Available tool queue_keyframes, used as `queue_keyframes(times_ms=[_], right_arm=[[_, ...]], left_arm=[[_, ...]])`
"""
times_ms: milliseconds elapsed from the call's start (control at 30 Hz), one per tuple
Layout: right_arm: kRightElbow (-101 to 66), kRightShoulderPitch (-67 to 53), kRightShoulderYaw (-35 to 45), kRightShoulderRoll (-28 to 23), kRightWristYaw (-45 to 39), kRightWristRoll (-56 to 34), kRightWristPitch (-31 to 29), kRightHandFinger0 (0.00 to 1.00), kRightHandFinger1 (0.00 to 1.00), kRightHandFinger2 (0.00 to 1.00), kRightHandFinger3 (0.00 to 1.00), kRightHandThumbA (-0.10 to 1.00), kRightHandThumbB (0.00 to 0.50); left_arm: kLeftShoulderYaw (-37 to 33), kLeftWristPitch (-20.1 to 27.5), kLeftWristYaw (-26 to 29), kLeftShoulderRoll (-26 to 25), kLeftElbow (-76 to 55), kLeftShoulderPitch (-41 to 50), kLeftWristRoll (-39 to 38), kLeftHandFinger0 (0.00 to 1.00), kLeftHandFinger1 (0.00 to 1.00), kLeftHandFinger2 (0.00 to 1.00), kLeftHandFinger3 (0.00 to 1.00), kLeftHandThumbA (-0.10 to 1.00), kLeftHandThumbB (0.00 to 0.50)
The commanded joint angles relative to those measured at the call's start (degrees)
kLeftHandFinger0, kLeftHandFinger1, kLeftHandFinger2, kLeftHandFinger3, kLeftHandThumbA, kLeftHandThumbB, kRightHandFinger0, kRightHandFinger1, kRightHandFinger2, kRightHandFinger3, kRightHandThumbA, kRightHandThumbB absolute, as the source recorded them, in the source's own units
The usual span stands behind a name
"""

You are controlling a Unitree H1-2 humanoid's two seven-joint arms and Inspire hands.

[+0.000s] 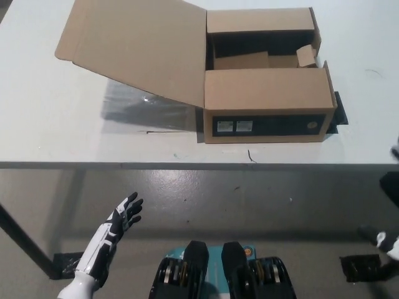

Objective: A small storage box is placed at the center of the table and the robot uses its right hand to slide under its lid and push it upwards to open it

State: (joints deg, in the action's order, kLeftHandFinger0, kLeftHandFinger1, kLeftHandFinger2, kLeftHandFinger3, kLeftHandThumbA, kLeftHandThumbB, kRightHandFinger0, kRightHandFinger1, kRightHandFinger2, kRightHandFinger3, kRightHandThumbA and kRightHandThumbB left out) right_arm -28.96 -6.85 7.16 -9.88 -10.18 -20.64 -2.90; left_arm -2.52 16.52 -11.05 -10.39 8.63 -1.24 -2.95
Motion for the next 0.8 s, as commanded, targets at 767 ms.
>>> queue_keyframes(times_ms=[767], right_arm=[[32.2,3.0,-6.2,3.5,-4.0,4.8,-14.5,1.0,1.0,1.0,1.0,1.0,0.261]], left_arm=[[1.1,2.1,-1.5,-1.0,-1.0,-2.0,-1.7,1.0,1.0,1.0,1.0,1.0,0.36]])
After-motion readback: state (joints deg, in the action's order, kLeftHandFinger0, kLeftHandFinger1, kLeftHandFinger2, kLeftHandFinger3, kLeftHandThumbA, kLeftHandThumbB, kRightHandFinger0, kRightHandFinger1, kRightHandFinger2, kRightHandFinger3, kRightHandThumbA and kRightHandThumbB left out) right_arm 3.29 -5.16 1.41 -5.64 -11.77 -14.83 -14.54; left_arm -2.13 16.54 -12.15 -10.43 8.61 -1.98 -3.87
